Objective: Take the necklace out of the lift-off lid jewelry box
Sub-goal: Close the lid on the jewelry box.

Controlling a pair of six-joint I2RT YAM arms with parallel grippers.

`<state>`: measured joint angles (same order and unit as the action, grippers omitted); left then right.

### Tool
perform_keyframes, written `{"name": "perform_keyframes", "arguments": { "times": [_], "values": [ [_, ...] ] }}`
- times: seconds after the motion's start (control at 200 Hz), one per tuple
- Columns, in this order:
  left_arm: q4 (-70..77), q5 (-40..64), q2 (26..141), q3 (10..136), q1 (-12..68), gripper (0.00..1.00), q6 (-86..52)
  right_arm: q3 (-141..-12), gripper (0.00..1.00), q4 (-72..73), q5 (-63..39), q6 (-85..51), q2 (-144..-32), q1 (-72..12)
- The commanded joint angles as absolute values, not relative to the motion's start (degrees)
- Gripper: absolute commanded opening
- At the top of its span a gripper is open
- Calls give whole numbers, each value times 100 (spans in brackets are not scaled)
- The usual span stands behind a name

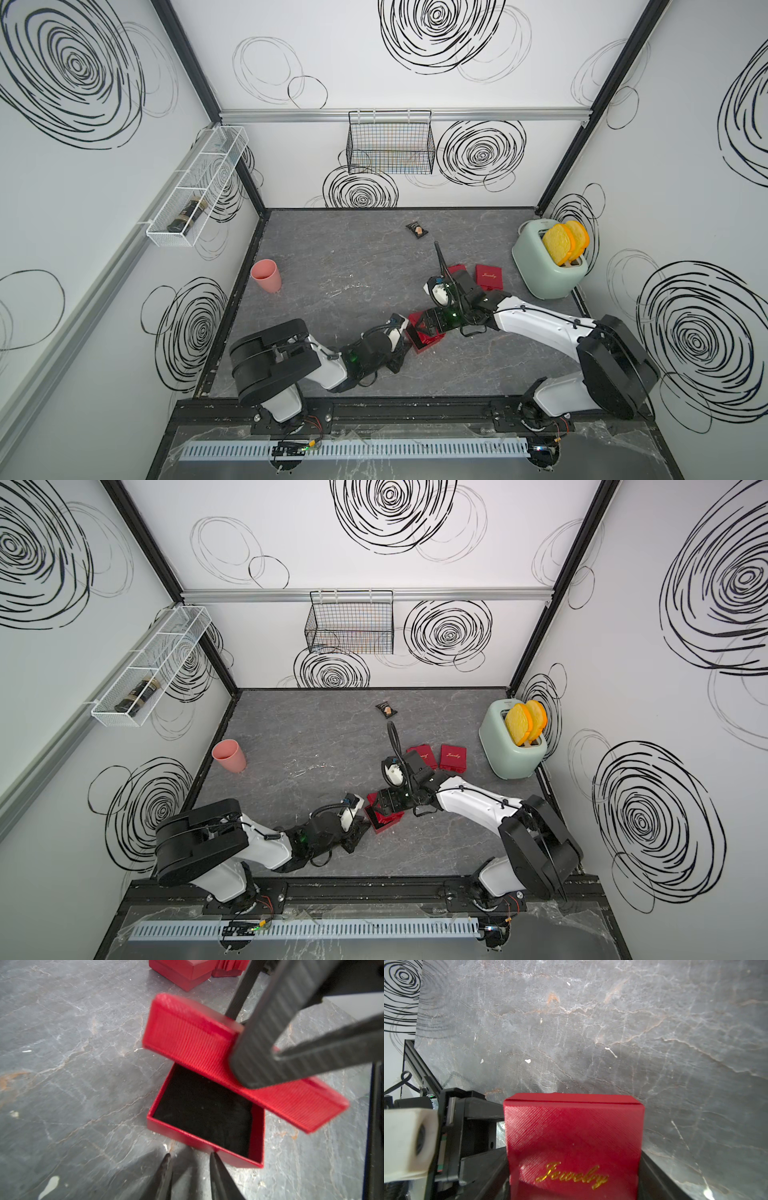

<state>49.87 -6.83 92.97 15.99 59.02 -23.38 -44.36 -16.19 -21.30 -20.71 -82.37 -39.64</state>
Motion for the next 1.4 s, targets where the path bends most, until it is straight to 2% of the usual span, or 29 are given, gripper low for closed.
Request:
{"name": "perform_keyframes", "arguments": {
  "times": [0.0,0.83,1.206,1.396],
  "values": [
    [5342,-784,9352,1698,5958,34,-2400,-4351,82,-1699,-2109,-2253,-8205,-3959],
    [5559,-705,9664,1888,6222,34,-2575,-3913,83,-1233,-2133,-2867,-7882,-4007],
    [5513,-736,9641,1881,6240,34,-2574,-3728,83,-1248,-2046,-2831,-7319,-3753],
    [5416,-756,9660,1967,6240,34,-2549,-3718,83,-1355,-2058,-2681,-7377,-3713]
  ]
}}
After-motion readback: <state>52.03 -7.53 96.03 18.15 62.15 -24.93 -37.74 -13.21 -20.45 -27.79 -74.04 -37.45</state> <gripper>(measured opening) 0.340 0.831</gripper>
